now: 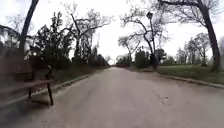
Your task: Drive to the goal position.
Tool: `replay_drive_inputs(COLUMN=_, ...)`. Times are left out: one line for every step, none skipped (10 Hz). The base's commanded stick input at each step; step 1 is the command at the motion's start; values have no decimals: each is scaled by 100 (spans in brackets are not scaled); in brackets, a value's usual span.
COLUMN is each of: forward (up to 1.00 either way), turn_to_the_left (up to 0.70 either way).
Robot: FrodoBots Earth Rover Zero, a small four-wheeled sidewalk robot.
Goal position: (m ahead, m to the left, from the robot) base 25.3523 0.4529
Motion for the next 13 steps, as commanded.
replay_drive_inputs(forward=70, turn_to_the_left=0)
replay_drive_inputs(forward=70, turn_to_the_left=0)
replay_drive_inputs(forward=70, turn_to_the_left=0)
replay_drive_inputs(forward=70, turn_to_the_left=0)
replay_drive_inputs(forward=70, turn_to_the_left=0)
replay_drive_inputs(forward=70, turn_to_the_left=0)
replay_drive_inputs(forward=70, turn_to_the_left=0)
replay_drive_inputs(forward=70, turn_to_the_left=0)
replay_drive_inputs(forward=70, turn_to_the_left=0)
replay_drive_inputs(forward=70, turn_to_the_left=0)
replay_drive_inputs(forward=70, turn_to_the_left=0)
replay_drive_inputs(forward=70, turn_to_the_left=0)
replay_drive_inputs(forward=70, turn_to_the_left=0)
